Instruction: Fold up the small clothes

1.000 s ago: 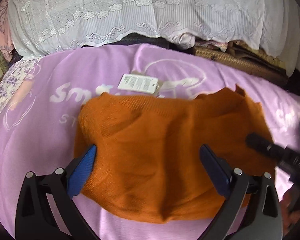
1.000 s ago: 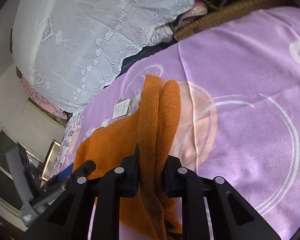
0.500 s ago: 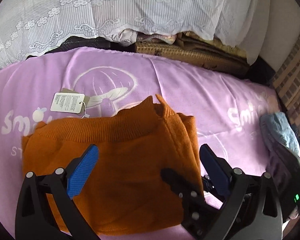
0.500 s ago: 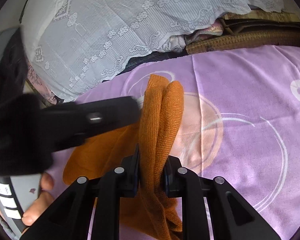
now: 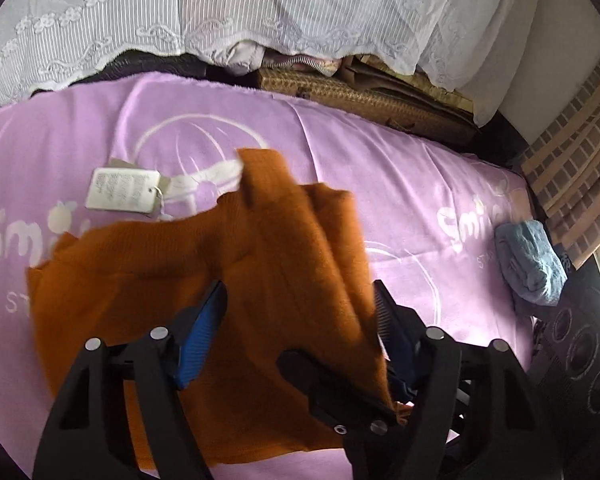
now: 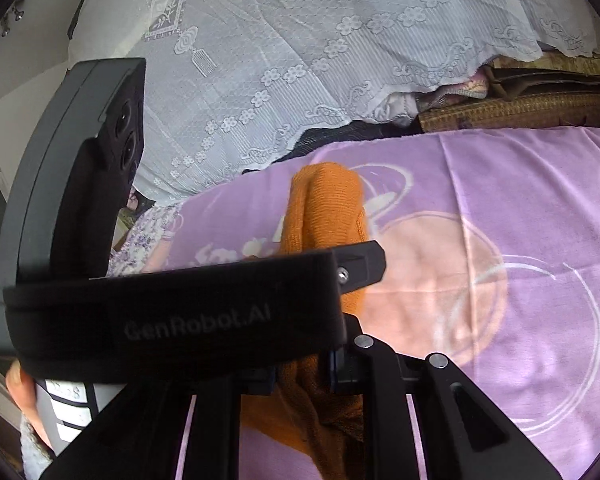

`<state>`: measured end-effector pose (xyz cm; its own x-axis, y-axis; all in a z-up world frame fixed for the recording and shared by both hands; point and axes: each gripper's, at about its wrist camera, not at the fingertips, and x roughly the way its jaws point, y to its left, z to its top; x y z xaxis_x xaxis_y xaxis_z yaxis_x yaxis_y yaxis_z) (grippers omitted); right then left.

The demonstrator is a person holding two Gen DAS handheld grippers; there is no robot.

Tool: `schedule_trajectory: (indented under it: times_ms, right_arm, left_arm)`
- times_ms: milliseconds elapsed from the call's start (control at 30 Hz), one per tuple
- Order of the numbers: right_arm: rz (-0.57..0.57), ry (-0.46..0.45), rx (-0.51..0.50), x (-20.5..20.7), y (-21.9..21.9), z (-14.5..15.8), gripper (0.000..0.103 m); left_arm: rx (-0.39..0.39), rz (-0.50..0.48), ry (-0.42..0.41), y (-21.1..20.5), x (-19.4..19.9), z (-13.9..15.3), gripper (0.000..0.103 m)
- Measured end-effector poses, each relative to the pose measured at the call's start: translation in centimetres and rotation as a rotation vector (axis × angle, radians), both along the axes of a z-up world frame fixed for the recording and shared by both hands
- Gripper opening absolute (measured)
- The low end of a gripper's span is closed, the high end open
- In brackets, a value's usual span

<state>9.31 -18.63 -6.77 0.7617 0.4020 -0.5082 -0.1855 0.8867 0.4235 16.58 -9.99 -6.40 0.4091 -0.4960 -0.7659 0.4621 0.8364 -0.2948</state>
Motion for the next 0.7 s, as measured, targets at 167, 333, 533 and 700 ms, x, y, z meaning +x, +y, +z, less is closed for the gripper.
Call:
schedule_trajectory:
  times_ms: [167,333,533,700]
  right_arm:
    - [0.017,-0.009,0.000,1.1,3.5,1.0,0.017]
    - [0.041,0.006,-0.039,2.6,7.6,1.3,0.017]
    - [0.070,0.049,-0.065,4.7,13.3,-0.2,0.017]
    - [0.077,0.115,-0.110,6.4,17.3,-3.4,0.017]
  left_arm:
    - [-0.017,-0.017,-0.065,3.0,0.1,1.5,0.070]
    - [-0.046,-0.016,-0.086,7.1,0.7,1.7,0.070]
    - [-0.085,0.040,-0.075,12.7,2.2,-0.4,0.070]
    - [-0.119,0.097,-0.019,16.7,4.2,-4.4,0.070]
